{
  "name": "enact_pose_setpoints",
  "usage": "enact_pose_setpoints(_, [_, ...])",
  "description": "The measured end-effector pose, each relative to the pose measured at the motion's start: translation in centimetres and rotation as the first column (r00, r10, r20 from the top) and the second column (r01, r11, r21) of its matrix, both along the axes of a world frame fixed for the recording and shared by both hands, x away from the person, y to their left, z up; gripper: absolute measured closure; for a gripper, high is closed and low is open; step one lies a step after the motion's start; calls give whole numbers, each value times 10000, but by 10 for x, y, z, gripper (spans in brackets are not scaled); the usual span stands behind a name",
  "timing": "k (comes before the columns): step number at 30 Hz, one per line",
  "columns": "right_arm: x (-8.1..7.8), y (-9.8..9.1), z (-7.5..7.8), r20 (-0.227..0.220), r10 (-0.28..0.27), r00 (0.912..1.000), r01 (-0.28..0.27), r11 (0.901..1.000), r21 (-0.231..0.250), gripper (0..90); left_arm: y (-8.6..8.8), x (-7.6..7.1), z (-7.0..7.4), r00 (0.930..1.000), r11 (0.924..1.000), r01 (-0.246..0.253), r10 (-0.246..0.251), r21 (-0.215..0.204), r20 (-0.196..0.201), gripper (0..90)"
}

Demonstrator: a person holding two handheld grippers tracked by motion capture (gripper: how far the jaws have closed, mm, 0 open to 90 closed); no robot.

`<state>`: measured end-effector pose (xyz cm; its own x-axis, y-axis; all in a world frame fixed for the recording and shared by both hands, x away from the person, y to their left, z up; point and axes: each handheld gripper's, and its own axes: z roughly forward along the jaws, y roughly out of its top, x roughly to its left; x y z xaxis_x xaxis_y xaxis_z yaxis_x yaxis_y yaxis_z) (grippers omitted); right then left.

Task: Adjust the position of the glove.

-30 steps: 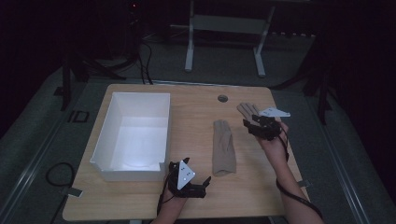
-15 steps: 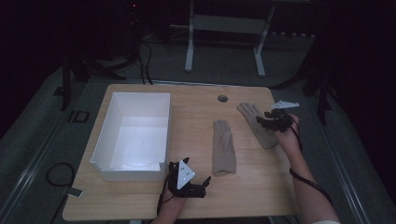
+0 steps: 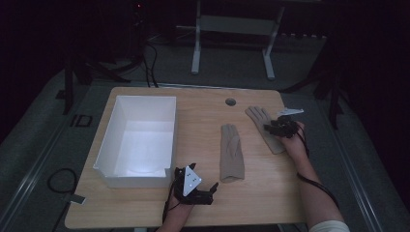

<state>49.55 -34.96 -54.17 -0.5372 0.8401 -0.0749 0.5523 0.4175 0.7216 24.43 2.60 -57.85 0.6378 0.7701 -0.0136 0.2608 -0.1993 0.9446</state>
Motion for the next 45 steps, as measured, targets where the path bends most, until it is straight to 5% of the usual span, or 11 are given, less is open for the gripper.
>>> enact_pose_setpoints(2, [3,-1,-10,-235,-18,9997,12,9996,-277,544,0,0,0,10000,10000,-1,1,-1,8,1])
enact_pose_setpoints(5, [3,-5,-13,-210,13,9998,-9,9998,181,573,0,-1,0,10000,10000,3,-3,13,26,2])
enact_pose_setpoints(11, [1,-3,-12,-310,47,9995,-39,9997,239,782,0,-1,0,10000,10000,-6,5,25,42,1])
enact_pose_setpoints(18, [-6,5,-3,-331,-971,9947,985,9942,428,835,0,-1,0,10000,10000,-4,4,10,29,1])
enact_pose_setpoints(29, [-38,17,63,466,-2291,9723,2219,9671,1248,836,0,-1,0,10000,10000,-5,5,32,34,1])
enact_pose_setpoints(33, [-56,21,84,865,-2777,9568,2650,9548,1345,836,0,-1,0,10000,10000,-33,33,24,62,1])
enact_pose_setpoints(40, [-84,18,95,790,-3414,9366,3244,9300,1728,836,-1,-2,0,10000,10000,-2,2,28,92,1])
enact_pose_setpoints(45, [-109,12,90,481,-3764,9252,3581,9080,2177,836,-1,-2,0,9999,10000,16,-17,61,115,1])
